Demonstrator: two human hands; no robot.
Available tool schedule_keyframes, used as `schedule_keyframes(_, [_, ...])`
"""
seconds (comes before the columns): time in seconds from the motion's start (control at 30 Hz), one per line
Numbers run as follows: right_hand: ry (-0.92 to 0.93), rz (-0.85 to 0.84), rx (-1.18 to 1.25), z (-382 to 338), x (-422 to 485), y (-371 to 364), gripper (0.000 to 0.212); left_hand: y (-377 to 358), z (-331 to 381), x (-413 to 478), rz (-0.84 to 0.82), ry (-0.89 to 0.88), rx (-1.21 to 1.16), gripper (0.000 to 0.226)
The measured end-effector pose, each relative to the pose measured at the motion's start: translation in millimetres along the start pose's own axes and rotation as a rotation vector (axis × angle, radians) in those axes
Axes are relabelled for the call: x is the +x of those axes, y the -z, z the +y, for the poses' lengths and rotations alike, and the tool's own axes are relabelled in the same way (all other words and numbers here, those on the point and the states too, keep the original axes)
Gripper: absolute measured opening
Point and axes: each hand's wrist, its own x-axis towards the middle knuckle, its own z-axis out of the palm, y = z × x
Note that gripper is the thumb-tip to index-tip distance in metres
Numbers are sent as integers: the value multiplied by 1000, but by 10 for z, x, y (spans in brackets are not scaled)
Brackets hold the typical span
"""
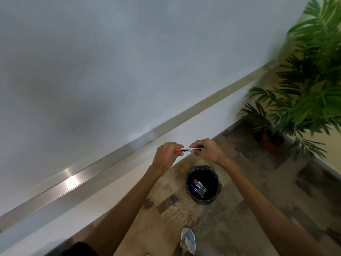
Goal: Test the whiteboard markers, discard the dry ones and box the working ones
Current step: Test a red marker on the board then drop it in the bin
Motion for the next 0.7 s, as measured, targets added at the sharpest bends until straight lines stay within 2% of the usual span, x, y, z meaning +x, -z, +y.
schedule_keyframes(0.13, [-68,68,-93,470,-69,40,22,-440,114,156,-68,-15,25,17])
schedule_keyframes(0.4, [-240,110,-41,1132,-76,70,22,-1036,364,319,-83,12,2,31])
schedule_keyframes(0.53, [-301,123,-175,1288,-19,56,36,-1196,377,395,-76,79,103,41])
schedule_keyframes(0.7, [-249,148,-110,1298,61,11,28,-1241,364,404,-104,128,130,45])
